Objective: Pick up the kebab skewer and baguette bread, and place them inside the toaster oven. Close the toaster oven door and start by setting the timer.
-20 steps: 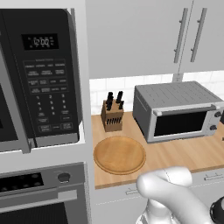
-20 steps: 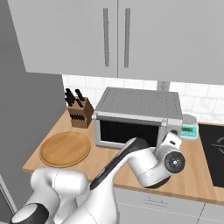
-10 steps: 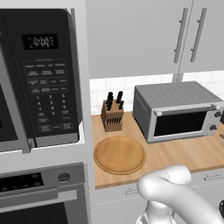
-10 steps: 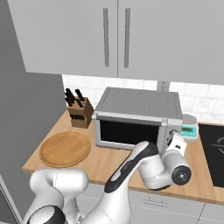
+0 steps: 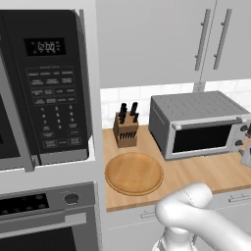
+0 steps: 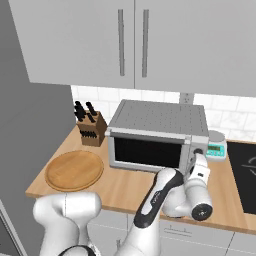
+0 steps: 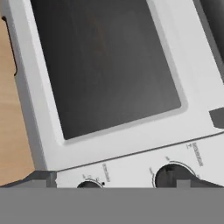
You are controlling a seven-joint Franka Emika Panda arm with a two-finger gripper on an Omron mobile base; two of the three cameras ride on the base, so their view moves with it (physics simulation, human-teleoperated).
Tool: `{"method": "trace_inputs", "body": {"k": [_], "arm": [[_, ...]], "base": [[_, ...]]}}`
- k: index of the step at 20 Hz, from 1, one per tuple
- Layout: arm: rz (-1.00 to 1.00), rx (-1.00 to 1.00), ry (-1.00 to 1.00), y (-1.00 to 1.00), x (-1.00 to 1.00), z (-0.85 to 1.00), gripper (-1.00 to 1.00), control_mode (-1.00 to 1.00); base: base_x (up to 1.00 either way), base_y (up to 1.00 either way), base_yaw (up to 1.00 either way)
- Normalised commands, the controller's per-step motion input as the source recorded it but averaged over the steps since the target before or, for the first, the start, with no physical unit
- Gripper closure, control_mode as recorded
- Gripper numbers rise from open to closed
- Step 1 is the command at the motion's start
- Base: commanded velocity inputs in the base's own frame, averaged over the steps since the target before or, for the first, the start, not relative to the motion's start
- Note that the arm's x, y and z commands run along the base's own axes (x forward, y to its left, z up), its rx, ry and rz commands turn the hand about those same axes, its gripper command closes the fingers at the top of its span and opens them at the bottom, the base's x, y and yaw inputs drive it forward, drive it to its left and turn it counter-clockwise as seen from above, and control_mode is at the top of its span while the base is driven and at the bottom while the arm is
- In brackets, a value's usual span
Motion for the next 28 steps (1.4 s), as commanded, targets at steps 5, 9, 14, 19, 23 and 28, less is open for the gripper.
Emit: {"method": "trace_inputs", "body": {"k": [5,9,14,19,23,28], "arm": [[0.00,-0.12,-0.07,-0.10,0.32,-0.05,-1.00,-1.00],[0.00,-0.10,0.00,-0.24,0.17,0.00,-1.00,-1.00],[0.00,-0.04,0.00,-0.28,0.04,-0.12,-1.00,-1.00],[0.00,0.03,0.04,-0.07,0.12,-0.22,-1.00,-1.00],[0.00,0.04,0.01,0.00,0.28,-0.22,-1.00,-1.00],[0.00,0.02,0.00,-0.06,0.18,-0.20,-1.00,-1.00]], "base": [[0.00,0.00,0.00],[0.00,0.00,0.00],[0.00,0.00,0.00],[0.00,0.00,0.00],[0.00,0.00,0.00],[0.00,0.00,0.00]]}}
